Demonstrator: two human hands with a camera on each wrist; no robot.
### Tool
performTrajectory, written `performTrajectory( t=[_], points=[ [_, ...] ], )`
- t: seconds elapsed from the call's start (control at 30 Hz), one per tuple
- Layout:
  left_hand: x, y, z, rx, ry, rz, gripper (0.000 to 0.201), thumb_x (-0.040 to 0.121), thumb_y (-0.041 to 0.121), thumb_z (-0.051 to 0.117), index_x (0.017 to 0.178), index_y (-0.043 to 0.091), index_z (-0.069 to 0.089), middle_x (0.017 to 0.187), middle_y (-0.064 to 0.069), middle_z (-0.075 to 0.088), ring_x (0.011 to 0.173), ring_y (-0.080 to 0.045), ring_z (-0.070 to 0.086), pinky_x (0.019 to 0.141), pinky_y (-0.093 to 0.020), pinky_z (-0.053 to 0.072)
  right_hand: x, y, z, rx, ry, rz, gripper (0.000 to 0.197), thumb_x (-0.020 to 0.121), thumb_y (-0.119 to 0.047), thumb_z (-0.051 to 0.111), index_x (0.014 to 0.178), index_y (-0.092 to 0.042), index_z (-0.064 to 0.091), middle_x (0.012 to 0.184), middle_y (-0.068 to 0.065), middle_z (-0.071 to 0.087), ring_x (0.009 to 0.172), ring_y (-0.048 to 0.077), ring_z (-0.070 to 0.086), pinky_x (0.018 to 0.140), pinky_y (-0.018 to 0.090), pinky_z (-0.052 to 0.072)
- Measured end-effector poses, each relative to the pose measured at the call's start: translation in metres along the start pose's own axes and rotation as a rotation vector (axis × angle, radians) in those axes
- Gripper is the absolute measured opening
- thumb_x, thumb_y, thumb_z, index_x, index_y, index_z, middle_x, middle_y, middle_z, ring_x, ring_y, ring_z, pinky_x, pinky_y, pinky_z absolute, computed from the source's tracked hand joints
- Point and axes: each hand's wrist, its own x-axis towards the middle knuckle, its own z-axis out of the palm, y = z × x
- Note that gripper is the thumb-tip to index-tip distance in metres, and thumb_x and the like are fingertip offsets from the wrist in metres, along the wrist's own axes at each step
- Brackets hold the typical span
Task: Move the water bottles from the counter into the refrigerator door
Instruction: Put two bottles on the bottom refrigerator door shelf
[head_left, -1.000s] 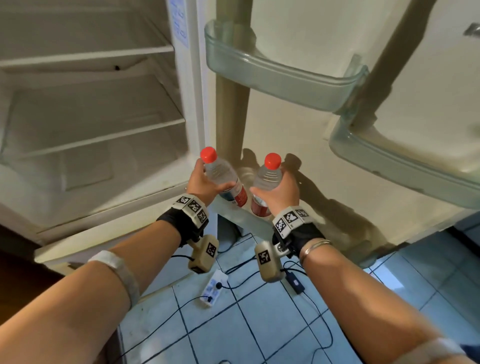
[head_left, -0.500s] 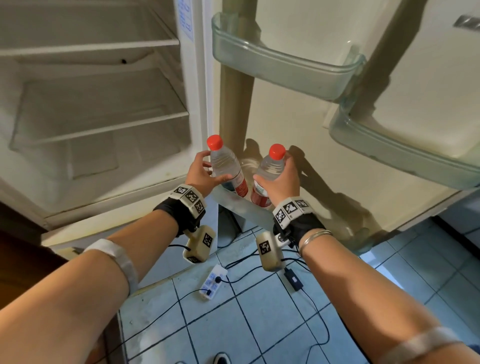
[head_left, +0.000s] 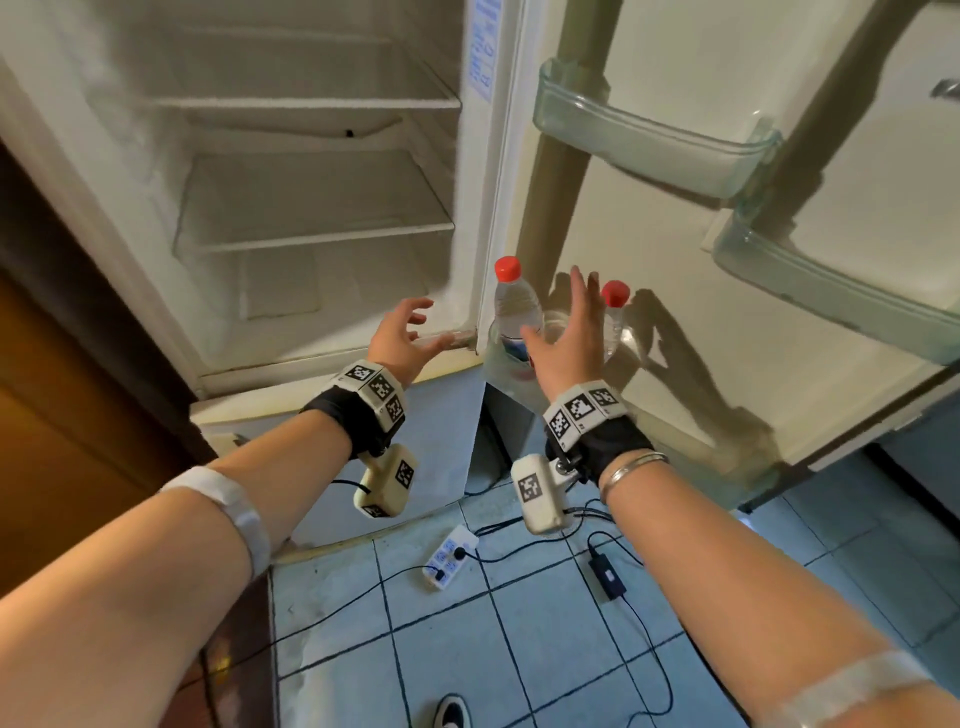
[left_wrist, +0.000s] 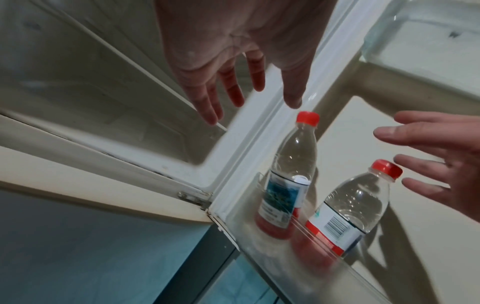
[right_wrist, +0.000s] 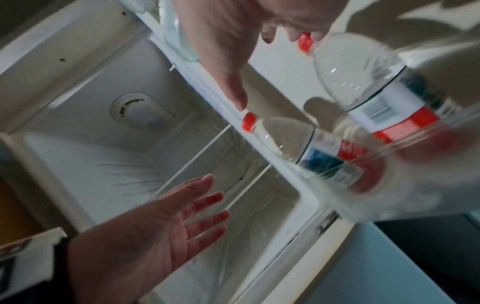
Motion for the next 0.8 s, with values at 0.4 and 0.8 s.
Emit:
performTrajectory(
  t=[0.4,0.8],
  points=[
    [-0.101,-0.03,-0.162,0.322,0.263,0.042,0.055,0.093,0.032,0.051,0.143,0.029,0.031,0.15,-0.003,0.035,0.139,-0.018,0.031,0.112,-0.029,0.023,-0.086,-0.126,0.091,0.055,-0.421,-0.231,0.066,0.091,-0.025,0.054,0.147,-0.015,0.021,0.157,0.002,0.019,0.146,0.022,0.012,0.116,0.031,0.014],
    [-0.215,-0.05,-0.258,0.319,0.701,-0.176,0.049,0.096,0.038,0.041,0.143,0.033,0.029,0.151,0.003,0.033,0.139,-0.016,0.03,0.108,-0.031,0.027,-0.173,-0.23,0.154,0.163,-0.873,-0.547,0.055,0.097,-0.037,0.039,0.147,-0.025,0.019,0.157,-0.002,0.018,0.146,0.02,0.01,0.118,0.044,0.019]
  ],
)
